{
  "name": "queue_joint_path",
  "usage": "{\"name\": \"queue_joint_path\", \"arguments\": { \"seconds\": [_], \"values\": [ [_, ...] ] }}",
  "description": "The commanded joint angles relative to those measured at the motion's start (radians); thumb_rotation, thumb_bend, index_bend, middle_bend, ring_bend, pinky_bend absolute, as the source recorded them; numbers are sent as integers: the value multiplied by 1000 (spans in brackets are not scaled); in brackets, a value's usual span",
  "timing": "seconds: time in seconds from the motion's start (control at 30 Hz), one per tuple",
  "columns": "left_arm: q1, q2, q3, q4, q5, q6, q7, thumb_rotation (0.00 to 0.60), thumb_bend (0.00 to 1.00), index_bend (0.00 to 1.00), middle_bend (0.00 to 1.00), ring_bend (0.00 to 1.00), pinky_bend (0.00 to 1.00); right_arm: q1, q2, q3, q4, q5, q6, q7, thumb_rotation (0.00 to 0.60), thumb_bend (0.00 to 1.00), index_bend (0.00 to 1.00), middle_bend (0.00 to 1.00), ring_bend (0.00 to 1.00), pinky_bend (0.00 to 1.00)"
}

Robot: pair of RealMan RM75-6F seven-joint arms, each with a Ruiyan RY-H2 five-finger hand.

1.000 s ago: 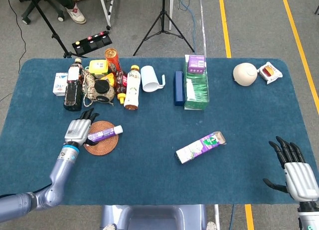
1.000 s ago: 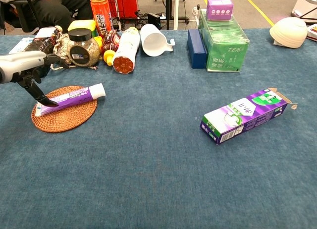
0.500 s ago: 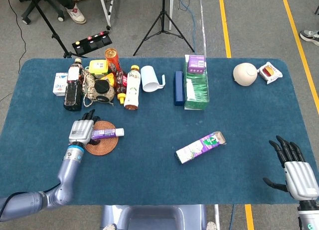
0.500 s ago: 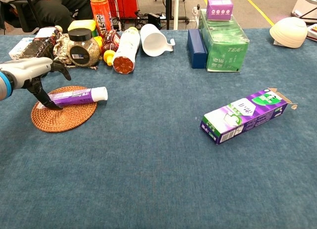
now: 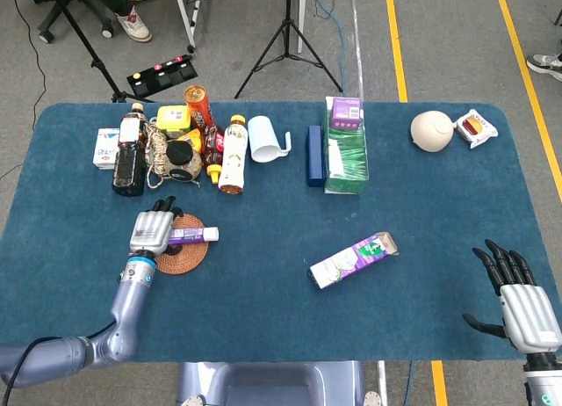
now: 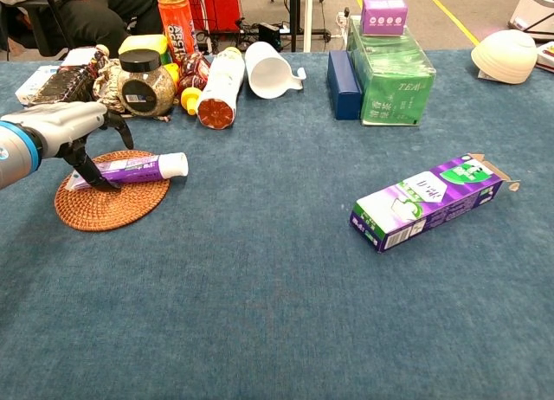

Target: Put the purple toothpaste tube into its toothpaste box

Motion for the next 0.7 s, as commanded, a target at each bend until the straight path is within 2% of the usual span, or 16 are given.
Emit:
{"name": "queue_joint_path", "arguments": {
  "seconds": [0.03,0.23,0.4,0.7],
  "values": [
    [-3,-8,3,8,3,9,13,600,202,324,152,145,379,0,0,0,0,0,-1,0,600,89,83,0,0,0],
    [-4,-22,2,19,2,16,26,600,213,409,235,221,462,1,1,-1,-1,-1,-1,2,600,89,83,0,0,0],
    [3,-22,0,26,22,17,5,600,261,494,324,306,544,1,2,-2,-2,-1,0,3,600,89,83,0,0,0],
    [16,-4,2,34,82,10,-43,600,272,543,376,357,583,2,0,-4,-3,-2,-3,-4,600,89,83,0,0,0]
  ]
}}
